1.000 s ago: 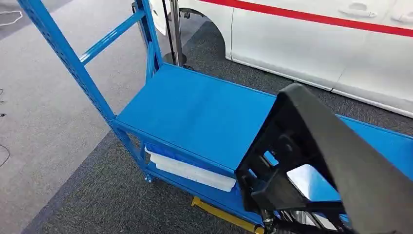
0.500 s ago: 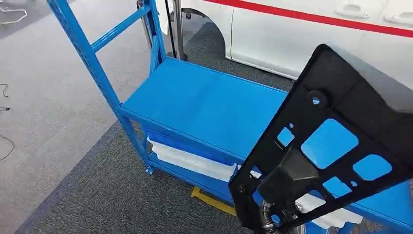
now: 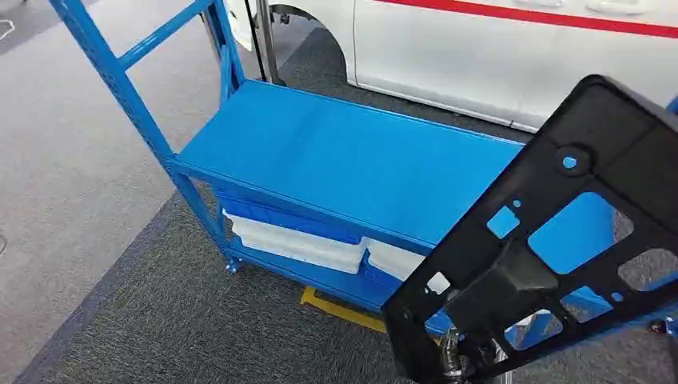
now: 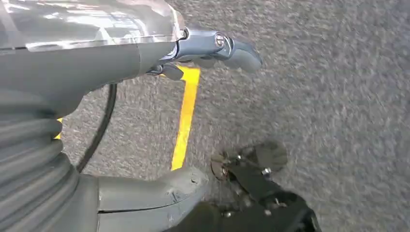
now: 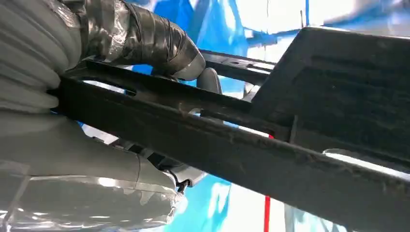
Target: Take the parts from the cabinet and place them on the table.
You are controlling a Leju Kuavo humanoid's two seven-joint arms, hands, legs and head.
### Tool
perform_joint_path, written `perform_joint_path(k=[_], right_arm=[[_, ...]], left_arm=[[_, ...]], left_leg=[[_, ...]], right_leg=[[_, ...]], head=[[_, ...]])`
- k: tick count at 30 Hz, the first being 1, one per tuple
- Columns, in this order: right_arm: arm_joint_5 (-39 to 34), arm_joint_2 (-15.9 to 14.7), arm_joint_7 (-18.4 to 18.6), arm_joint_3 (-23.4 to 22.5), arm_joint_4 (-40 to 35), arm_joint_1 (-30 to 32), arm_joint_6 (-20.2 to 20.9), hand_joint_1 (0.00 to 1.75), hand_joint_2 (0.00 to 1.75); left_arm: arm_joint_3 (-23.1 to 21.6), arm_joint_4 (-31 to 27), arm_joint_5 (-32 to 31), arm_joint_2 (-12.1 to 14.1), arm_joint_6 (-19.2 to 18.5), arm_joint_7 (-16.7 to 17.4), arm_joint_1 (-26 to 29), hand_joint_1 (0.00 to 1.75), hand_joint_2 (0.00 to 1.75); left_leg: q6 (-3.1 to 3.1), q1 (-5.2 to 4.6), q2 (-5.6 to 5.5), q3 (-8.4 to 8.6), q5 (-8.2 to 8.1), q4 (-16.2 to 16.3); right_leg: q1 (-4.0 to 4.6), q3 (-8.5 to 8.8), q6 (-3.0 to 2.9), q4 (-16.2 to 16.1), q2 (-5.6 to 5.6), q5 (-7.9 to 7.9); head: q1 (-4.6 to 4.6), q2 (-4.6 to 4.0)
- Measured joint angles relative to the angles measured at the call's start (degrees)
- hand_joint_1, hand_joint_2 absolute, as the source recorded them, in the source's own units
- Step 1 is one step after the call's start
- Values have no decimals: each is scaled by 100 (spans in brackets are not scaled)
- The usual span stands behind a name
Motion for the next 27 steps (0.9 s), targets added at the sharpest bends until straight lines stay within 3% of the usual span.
perform_joint_path(k=[1, 3, 4, 5, 6, 8, 9, 10, 11, 13, 14, 15, 16, 18, 19, 20, 21, 23, 24, 25, 26, 27], right_arm=[[13, 67, -21, -95, -7, 14, 74, 175, 175], [48, 201, -35, -293, -7, 67, 219, 175, 175], [48, 240, -37, -387, -7, 87, 245, 175, 175], [48, 266, -37, -457, -7, 109, 251, 175, 175], [48, 284, -41, -503, -7, 122, 251, 175, 175], [14, 334, -48, -631, -7, 151, 221, 175, 175], [-37, 345, -52, -697, -7, 186, 185, 175, 175], [-100, 365, -81, -790, -6, 220, 149, 175, 175], [-153, 369, -114, -880, -7, 232, 127, 175, 175], [-283, 391, -184, -1052, -7, 306, 120, 175, 175], [-352, 400, -230, -1152, -9, 359, 122, 175, 175], [-398, 404, -262, -1246, -7, 409, 122, 175, 175], [-454, 406, -308, -1327, -9, 420, 122, 175, 175], [-553, 406, -321, -1414, -9, 410, 89, 175, 175], [-588, 406, -319, -1438, -7, 424, 70, 175, 175], [-621, 406, -321, -1453, -7, 437, 55, 175, 175], [-638, 406, -321, -1473, -7, 440, 46, 175, 175], [-634, 406, -321, -1508, -7, 439, 6, 175, 175], [-625, 406, -321, -1521, -7, 438, -9, 175, 175], [-621, 404, -321, -1527, 0, 418, -18, 175, 175], [-614, 408, -321, -1530, -17, 415, -20, 175, 175], [-612, 411, -321, -1532, -13, 423, -20, 175, 175]], left_arm=[[9, 0, 0, -2, 0, 0, 5, 0, 175], [26, 0, 0, -11, 0, 0, 21, 0, 175], [35, 0, 0, -11, 0, 0, 23, 0, 175], [41, 0, 2, -11, 0, 0, 22, 0, 175], [44, 0, 2, -11, 2, 0, 21, 0, 175], [66, 0, 30, -11, 9, 0, 18, 0, 175], [94, 0, 59, -4, 13, 0, 16, 0, 175], [140, -2, 87, 13, 22, 0, 13, 0, 175], [157, -2, 114, 7, 39, 0, 25, 0, 175], [199, -2, 151, 7, 79, 20, 21, 0, 175], [230, -2, 179, 4, 83, 24, 3, 0, 175], [267, -2, 203, -9, 87, 37, -9, 0, 175], [295, -2, 212, -9, 96, 37, 2, 0, 175], [345, -2, 227, -9, 103, 35, 22, 0, 175], [363, -2, 225, -9, 105, 20, 25, 0, 175], [391, -2, 223, -9, 105, 5, 22, 0, 175], [411, -2, 221, -9, 105, -15, 17, 0, 175], [426, -2, 216, -20, 101, -81, 6, 0, 175], [431, -2, 216, -22, 101, -105, 2, 0, 175], [437, -7, 216, -15, 101, -116, -2, 0, 175], [444, -9, 216, -7, 105, -135, 3, 0, 175], [446, -9, 216, -9, 105, -140, -10, 0, 175]], left_leg=[[-9, 2, -120, -83, -286, 246], [-16, 3, -238, -374, -889, 1166], [-1, 0, -251, -488, -1033, 1552], [22, -2, -253, -487, -1022, 1672], [61, -12, -258, -360, -900, 1528], [177, -78, -369, 235, -460, 600], [255, -131, -571, 541, -319, 73], [324, -108, -822, 688, -410, -128], [277, -113, -788, 687, -365, -190], [312, -151, -682, 689, -361, -231], [334, -149, -596, 718, -303, -348], [333, -92, -481, 776, -219, -486], [370, -92, -428, 783, -192, -547], [370, -90, -228, 756, -183, -538], [365, -89, -132, 735, -190, -531], [353, -84, -46, 726, -197, -522], [332, -70, 32, 705, -211, -506], [245, -13, 185, 703, -272, -424], [177, -1, 242, 709, -323, -351], [120, -33, 283, 712, -363, -304], [77, -35, 314, 701, -416, -237], [46, -33, 350, 721, -407, -252]], right_leg=[[1, -57, -47, 2, 56, 43], [42, -169, -92, 10, 161, 129], [74, -222, -100, 24, 223, 169], [98, -268, -105, 41, 281, 195], [119, -307, -109, 60, 351, 215], [134, -339, -96, 93, 497, 236], [130, -340, -89, 99, 550, 242], [122, -370, -55, 106, 575, 263], [79, -387, -13, 107, 639, 295], [35, -422, 58, 85, 770, 343], [52, -424, 104, 43, 833, 378], [75, -452, 85, 151, 627, 307], [89, -572, 115, 361, 416, 121], [31, -985, 196, 1188, 258, -326], [-9, -1158, 236, 1546, 228, -458], [-48, -1242, 277, 1717, 209, -461], [-87, -1191, 320, 1627, 186, -344], [-156, -677, 410, 730, 68, 123], [-183, -361, 462, 213, -161, 279], [-132, -352, 428, 190, -320, 158], [-148, -362, 349, 145, -266, 209], [-100, -383, 290, 184, -197, 192]], head=[[-4, 0], [-2, 0], [-2, 0], [-2, 0], [-2, 0], [-2, 0], [-2, 0], [4, 0], [-7, 0], [-9, 0], [-7, 0], [-2, 0], [2, 0], [0, 0], [0, 0], [0, 0], [0, 0], [0, 0], [2, 0], [0, 0], [5, 0], [-17, 0]])
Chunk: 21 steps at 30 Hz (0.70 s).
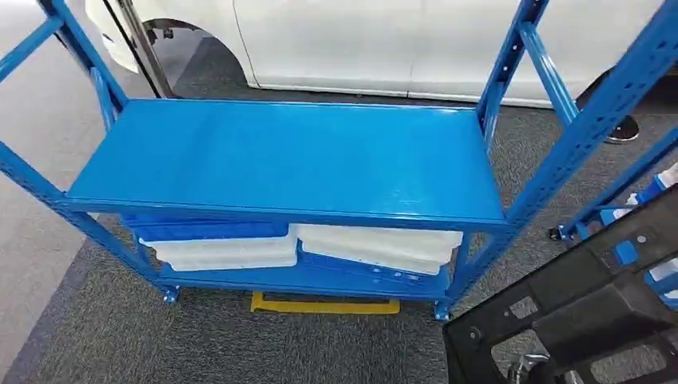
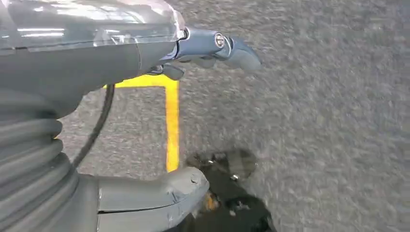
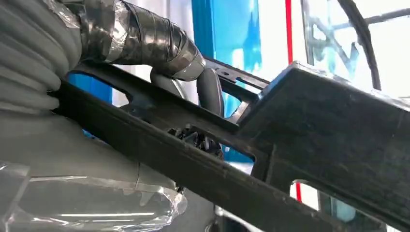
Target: Take the parts from the cabinet and place them on the table.
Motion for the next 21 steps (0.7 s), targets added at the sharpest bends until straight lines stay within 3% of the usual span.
perform_joint_path(k=[2, 3, 4, 5, 7, 8, 9, 11, 12, 13, 14, 15, 17, 18, 19, 20, 21], right_arm=[[0, 13, -2, -13, 0, 8, -4, 175, 175], [0, 15, -2, -15, 0, 12, -11, 175, 175], [0, 18, -2, -20, -2, 14, -18, 175, 175], [0, 20, -2, -24, -4, 1, -15, 175, 175], [0, 28, -2, -24, -2, 0, -7, 175, 175], [0, 28, -2, -24, -2, 1, -7, 175, 175], [0, 28, -2, -28, -2, 2, -7, 175, 175], [0, 28, -2, -28, -2, 3, -7, 175, 175], [0, 28, -2, -31, -2, 3, -7, 175, 175], [4, 28, -2, -31, -2, -1, -7, 175, 175], [7, 28, -2, -31, -2, -15, -11, 175, 175], [4, 28, -2, -31, -4, -16, -31, 175, 175], [0, 28, -2, -33, -28, 21, -61, 175, 175], [6, 28, -2, -33, -46, 29, -63, 175, 175], [31, 28, -2, -33, -46, 45, -70, 175, 175], [145, 28, -2, -33, -48, 38, -177, 175, 175], [247, 28, -2, -17, -48, 42, -278, 175, 175]], left_arm=[[2, 0, 0, -20, 0, -2, -22, 0, 175], [2, -2, -2, -35, -2, -4, -23, 0, 175], [2, 0, 0, -35, -2, -7, -25, 0, 175], [2, 0, -2, -44, -2, -7, -18, 0, 175], [9, 0, 0, -44, -2, -7, 7, 0, 175], [17, 0, 0, -44, 0, -7, 18, 0, 175], [22, 0, 0, -44, 0, -7, 25, 0, 175], [22, 0, 0, -44, 0, -7, 19, 0, 175], [24, 0, 0, -44, 0, -7, 16, 0, 175], [24, 0, 0, -39, 0, -11, 18, 0, 175], [28, 0, -2, -39, 0, -22, 28, 0, 175], [31, -2, -13, -39, 7, -24, 30, 0, 175], [31, -2, -66, -39, 18, -17, 21, 0, 175], [28, 0, -120, -46, 30, 11, 15, 0, 175], [22, -2, -168, -44, 59, 50, 8, 0, 175], [17, -2, -208, -44, 94, 55, 22, 0, 175], [15, -2, -227, -42, 111, 39, 37, 0, 175]], left_leg=[[-53, 33, 116, 52, -5, -7], [-110, 69, 29, 22, -75, 41], [-117, 78, -273, -43, -251, 223], [-102, 84, -480, -220, -513, 616], [-70, 79, -604, -670, -930, 1576], [-45, 74, -608, -821, -967, 1868], [-10, 63, -615, -837, -866, 1868], [81, 25, -683, -541, -335, 1143], [128, 7, -866, -312, -36, 601], [163, 2, -1262, -206, 30, 283], [163, 15, -1345, -175, 18, 167], [138, -9, -1264, -168, -14, 145], [161, -32, -1138, -138, 12, 116], [193, 52, -1035, -133, 93, -15], [210, 27, -931, -101, 123, -57], [259, 19, -826, -101, 145, -73], [260, 1, -718, -116, 142, -72]], right_leg=[[9, -38, -81, -5, 116, 18], [-13, -30, -142, -39, 188, 55], [-3, -48, -172, -44, 230, 70], [15, -74, -206, -43, 290, 88], [65, -115, -244, -41, 439, 111], [92, -124, -255, -37, 524, 118], [112, -122, -260, -33, 609, 122], [129, -104, -260, -19, 782, 122], [128, -95, -257, -13, 859, 124], [115, -117, -249, -10, 912, 128], [135, -147, -217, 24, 996, 139], [103, -191, -173, 19, 1076, 168], [70, -224, -87, -24, 1233, 223], [100, -239, -55, 15, 1230, 221], [132, -305, -62, 121, 865, 115], [138, -459, -53, 433, 608, -136], [129, -644, -35, 833, 495, -369]], head=[[4, 0], [0, 0], [4, 0], [2, 0], [2, 0], [2, 0], [2, 0], [2, 0], [2, 0], [4, 0], [6, 0], [0, 0], [0, 0], [7, 0], [7, 0], [28, 0], [33, 0]])
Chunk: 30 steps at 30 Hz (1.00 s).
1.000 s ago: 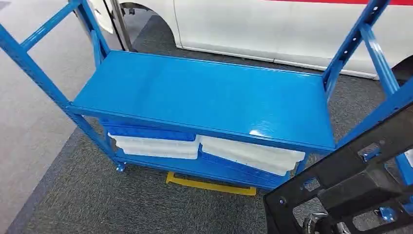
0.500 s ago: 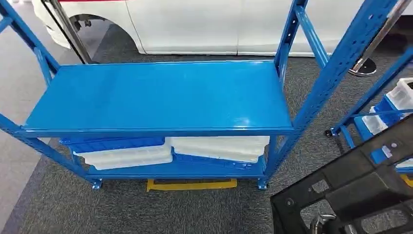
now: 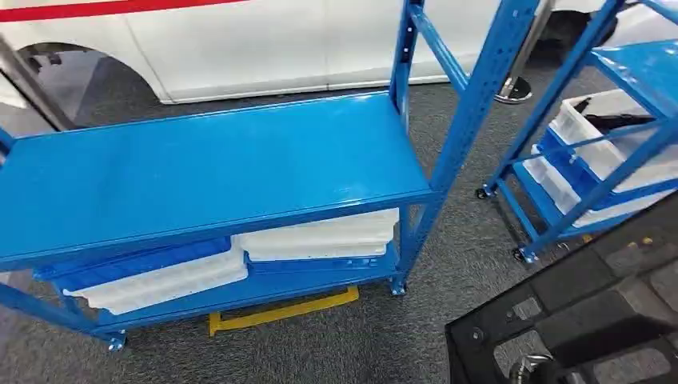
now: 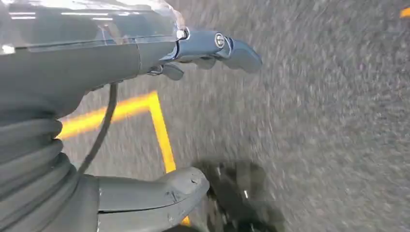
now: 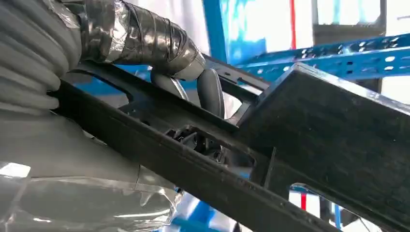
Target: Take the parts from the cabinet and place them on the table.
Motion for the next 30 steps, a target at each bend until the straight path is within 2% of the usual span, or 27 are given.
perform_joint_path(k=[1, 2, 3, 4, 5, 6, 7, 8, 9, 10, 12, 13, 14, 15, 16, 18, 19, 20, 21, 22, 23, 24, 26, 27, 28, 29, 30], right_arm=[[19, 0, 0, 18, 0, 17, -63, 175, 175], [19, 0, 0, 37, -18, 56, -94, 175, 175], [19, 0, 0, 54, -33, 86, -100, 175, 175], [19, 0, 0, 63, -33, 98, -98, 175, 175], [21, 0, 0, 76, -33, 105, -91, 175, 175], [26, 0, 0, 87, -33, 117, -83, 175, 175], [30, 0, 0, 100, -35, 132, -55, 175, 175], [19, 0, 0, 124, -44, 137, -17, 175, 175], [11, 0, 0, 138, -39, 129, 17, 175, 175], [2, 7, 0, 149, -46, 132, 42, 175, 175], [0, 9, 0, 157, -46, 142, 90, 175, 175], [2, 11, 0, 162, -46, 143, 110, 175, 175], [4, 18, 0, 173, -46, 151, 134, 175, 175], [6, 26, 0, 184, -46, 138, 151, 175, 175], [4, 33, 0, 195, -44, 130, 173, 175, 175], [-7, 35, 0, 242, -33, 130, 191, 175, 175], [-7, 35, 0, 258, -24, 132, 193, 175, 175], [-5, 35, 0, 269, -20, 133, 197, 175, 175], [-5, 35, 0, 275, -15, 132, 208, 175, 175], [-5, 35, 0, 282, -13, 132, 208, 175, 175], [-5, 35, 0, 288, -13, 129, 208, 175, 175], [-5, 37, 0, 301, -11, 124, 210, 175, 175], [-5, 42, 0, 317, -11, 123, 217, 175, 175], [-5, 46, 0, 317, -11, 132, 217, 175, 175], [-5, 46, 0, 317, -11, 138, 215, 175, 175], [-5, 44, 0, 317, -11, 138, 212, 175, 175], [-5, 44, 0, 317, -13, 142, 212, 175, 175]], left_arm=[[-2, 0, -35, 2, -13, -64, 18, 0, 175], [-9, 0, -50, 2, -59, -162, 26, 0, 175], [-24, 0, -85, 2, -92, -255, 23, 0, 175], [-33, 0, -94, 2, -107, -297, 18, 0, 175], [-42, 0, -100, 0, -120, -338, 16, 0, 175], [-46, 0, -105, -6, -136, -374, 6, 0, 175], [-50, 0, -109, -22, -140, -413, -2, 0, 175], [-52, 0, -107, -26, -133, -422, -14, 0, 175], [-50, 2, -98, -31, -122, -400, -8, 0, 175], [-50, 2, -87, -37, -111, -358, -10, 0, 175], [-42, 2, -65, -48, -77, -202, -42, 0, 175], [-42, 2, -65, -48, -48, -117, -52, 0, 175], [-37, 2, -85, -48, -15, 35, -57, 0, 175], [-33, 2, -90, -48, 2, 123, -48, 0, 175], [-31, 2, -90, -48, 2, 193, -40, 0, 175], [-18, 2, -85, -48, -2, 251, -5, 0, 175], [-13, 2, -85, -48, -2, 258, 10, 0, 175], [-9, 2, -85, -48, -4, 258, 14, 0, 175], [-2, 2, -85, -48, -7, 258, 10, 0, 175], [2, 2, -85, -46, -7, 258, 6, 0, 175], [9, 0, -85, -44, -7, 258, 9, 0, 175], [13, 2, -85, -26, -7, 256, 8, 0, 175], [13, 2, -85, -28, -11, 260, 10, 0, 175], [13, 2, -83, -28, -11, 260, 5, 0, 175], [15, 2, -85, -35, -11, 260, -6, 0, 175], [15, 0, -85, -48, -20, 258, -17, 0, 175], [15, 0, -85, -46, -20, 254, -16, 0, 175]], left_leg=[[1, -13, 106, -10, -3, 8], [-2, -16, 224, -30, -12, 11], [-8, -14, 321, -34, -16, 13], [-16, -12, 367, -34, -21, 15], [-24, -8, 412, -32, -26, 18], [-39, -4, 473, -28, -36, 24], [-68, 1, 544, -17, -57, 44], [-112, -12, 599, 17, -86, 73], [-157, -48, 648, -2, -121, 102], [-184, -43, 688, 19, -124, 103], [-229, -38, 809, 83, -121, 90], [-259, -30, 861, 94, -141, 101], [-297, 9, 650, 67, -246, 183], [-308, 20, 373, -60, -463, 456], [-321, 30, 217, -251, -701, 881], [-335, 32, 113, -669, -1044, 1772], [-331, 32, 108, -753, -1010, 1927], [-309, 32, 100, -698, -840, 1783], [-277, 31, 78, -526, -572, 1391], [-237, 30, -17, -285, -280, 851], [-196, 30, -246, -79, -79, 380], [-170, 27, -523, -25, -162, 224], [-175, -1, -415, -27, -153, 152], [-159, -13, -363, -17, -145, 153], [-123, 7, -276, 11, -92, 82], [-103, 69, -167, 26, -23, -3], [-61, 55, -105, 31, 3, -50]], right_leg=[[-15, -175, 14, 403, -62, -192], [-37, -314, 38, 732, -91, -298], [-53, -303, 58, 760, -109, -251], [-62, -240, 68, 667, -122, -174], [-70, -137, 76, 504, -140, -74], [-81, 73, 80, 156, -176, 100], [-90, 415, 80, -407, -287, 321], [-76, 673, 57, -880, -622, 337], [-43, 681, 14, -881, -660, 350], [-25, 674, -25, -863, -556, 352], [3, 638, -86, -862, -436, 359], [-39, 641, -138, -906, -369, 391], [-54, 660, -182, -933, -310, 421], [-54, 640, -225, -939, -262, 440], [-49, 620, -245, -939, -201, 453], [-18, 589, -270, -933, -49, 468], [-4, 583, -276, -922, 38, 475], [6, 583, -275, -913, 124, 476], [12, 587, -275, -901, 208, 476], [14, 592, -272, -889, 292, 477], [10, 586, -265, -877, 356, 481], [25, 559, -231, -863, 409, 492], [-27, 489, -149, -860, 562, 536], [-46, 474, -102, -878, 629, 561], [-21, 447, -44, -904, 724, 598], [-27, 441, -54, -836, 575, 550], [15, 332, -46, -657, 198, 366]], head=[[-4, 0], [-2, 0], [-2, 0], [-2, 0], [-2, 0], [-2, 0], [-2, 0], [-2, -2], [-7, 0], [-5, 0], [-7, 0], [-4, 0], [-7, 0], [-7, 0], [-7, 0], [-7, 0], [-7, 0], [-7, 0], [-7, 0], [-7, 0], [-4, 0], [-2, 0], [-4, 0], [-9, 0], [-4, 0], [-4, 0], [19, 0]])
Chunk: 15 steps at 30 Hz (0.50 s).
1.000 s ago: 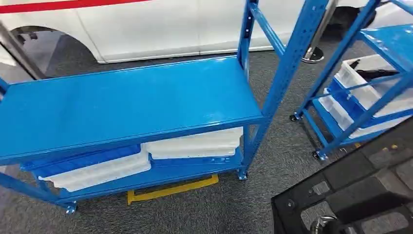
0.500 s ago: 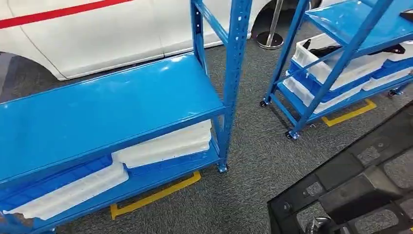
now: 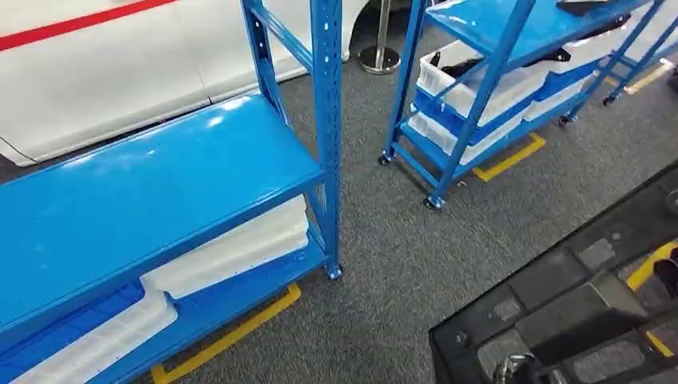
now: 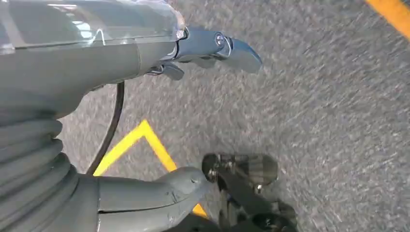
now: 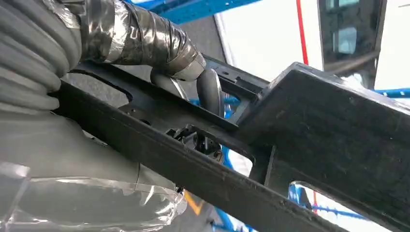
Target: Take the parts from the cabinet and place them on the table.
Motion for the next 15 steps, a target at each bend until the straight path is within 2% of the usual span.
perform_joint_path(k=[1, 2, 3, 4, 5, 6, 7, 8, 9, 10, 13, 14, 15], right_arm=[[0, 0, 0, 0, 2, -23, 0, 175, 175], [4, 0, 0, 2, 2, -35, 2, 175, 175], [11, 0, 0, 2, 2, -30, 2, 175, 175], [22, 0, 0, 2, 4, -22, 0, 175, 175], [39, 0, 0, 2, 4, -19, -4, 175, 175], [72, 0, 0, 4, 4, -19, -15, 175, 175], [85, 0, 0, 7, 4, -19, -24, 175, 175], [111, 0, 0, 15, 4, -20, -31, 175, 175], [120, 0, 0, 30, 6, -36, -31, 175, 175], [131, 2, 0, 48, 2, -29, -33, 175, 175], [203, 2, 0, 105, 2, -28, -68, 175, 175], [230, 4, 0, 122, 2, -27, -72, 175, 175], [249, 4, 0, 144, 2, -33, -70, 175, 175]], left_arm=[[2, 0, 2, 2, 2, 2, 5, 0, 175], [2, 0, 0, 2, 2, -4, 20, 0, 175], [4, 0, 0, 2, 0, -13, 34, 0, 175], [4, 0, 0, 2, -2, -46, 39, 0, 175], [7, 0, -7, 2, -18, -94, 36, 0, 175], [7, 0, -13, 0, -42, -173, 25, 0, 175], [7, 0, -15, -4, -52, -230, 17, 0, 175], [7, 0, -22, -9, -92, -323, 16, 0, 175], [7, 0, -22, -9, -105, -370, 13, 0, 175], [7, 0, -22, -9, -116, -415, 14, 0, 175], [7, 0, -31, -9, -127, -396, -48, 0, 175], [7, 0, -46, -9, -127, -360, -58, 0, 175], [9, 0, -48, -7, -120, -287, -57, 0, 175]], left_leg=[[16, -5, 102, -12, 8, -3], [18, -15, 205, -22, 5, 2], [20, -21, 305, -28, -2, 4], [13, -21, 412, -43, -8, 8], [3, -19, 492, -42, -16, 12], [-17, -14, 574, -38, -31, 18], [-39, -9, 639, -33, -48, 30], [-80, -6, 714, -10, -84, 62], [-121, -39, 754, 10, -116, 93], [-165, -46, 787, 18, -151, 115], [-242, -34, 933, 99, -142, 96], [-302, 3, 841, 86, -200, 121], [-319, 14, 513, 31, -346, 280]], right_leg=[[-11, -172, 22, 347, -184, -239], [-30, -382, 47, 802, -270, -473], [-52, -560, 72, 1203, -290, -643], [-71, -665, 102, 1456, -300, -688], [-88, -614, 127, 1387, -317, -583], [-112, -413, 148, 1058, -348, -377], [-127, -110, 156, 551, -413, -150], [-130, 299, 154, -112, -641, 61], [-90, 368, 103, -257, -807, -35], [-79, 356, 65, -269, -737, 0], [-40, 310, -28, -243, -578, 7], [-102, 333, -91, -286, -511, 45], [-103, 326, -120, -296, -463, 58]], head=[[0, 0], [3, 0], [3, 0], [3, 0], [5, 0], [3, 0], [5, 0], [5, 0], [0, 0], [5, 0], [0, 0], [-2, 0], [-2, 0]])
